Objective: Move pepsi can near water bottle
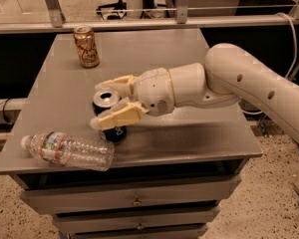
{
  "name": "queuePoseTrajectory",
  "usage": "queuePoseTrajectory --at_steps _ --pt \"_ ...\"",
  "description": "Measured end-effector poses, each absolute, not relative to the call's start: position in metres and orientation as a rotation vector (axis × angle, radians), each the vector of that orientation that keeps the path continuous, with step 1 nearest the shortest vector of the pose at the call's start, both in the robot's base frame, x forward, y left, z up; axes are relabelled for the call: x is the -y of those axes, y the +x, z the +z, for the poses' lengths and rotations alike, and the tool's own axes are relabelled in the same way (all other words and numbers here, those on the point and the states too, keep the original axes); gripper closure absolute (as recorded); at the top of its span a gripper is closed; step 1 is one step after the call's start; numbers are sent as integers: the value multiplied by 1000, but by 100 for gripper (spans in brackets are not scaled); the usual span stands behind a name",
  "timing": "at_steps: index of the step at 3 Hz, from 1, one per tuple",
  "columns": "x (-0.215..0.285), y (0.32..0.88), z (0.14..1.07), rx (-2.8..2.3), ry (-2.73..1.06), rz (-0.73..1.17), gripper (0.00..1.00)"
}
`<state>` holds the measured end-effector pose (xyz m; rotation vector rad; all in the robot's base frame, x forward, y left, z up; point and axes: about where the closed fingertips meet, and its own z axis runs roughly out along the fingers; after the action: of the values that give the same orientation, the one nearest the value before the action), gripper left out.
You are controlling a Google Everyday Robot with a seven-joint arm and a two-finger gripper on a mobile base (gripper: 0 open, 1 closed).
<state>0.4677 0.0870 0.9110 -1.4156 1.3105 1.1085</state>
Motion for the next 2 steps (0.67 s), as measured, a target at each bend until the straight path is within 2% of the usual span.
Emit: queuePoseTrajectory --at_steps 1,2 --pt "-83 470 912 -1314 -1412 1092 0" --pt "-60 481 922 -1321 -1418 993 0"
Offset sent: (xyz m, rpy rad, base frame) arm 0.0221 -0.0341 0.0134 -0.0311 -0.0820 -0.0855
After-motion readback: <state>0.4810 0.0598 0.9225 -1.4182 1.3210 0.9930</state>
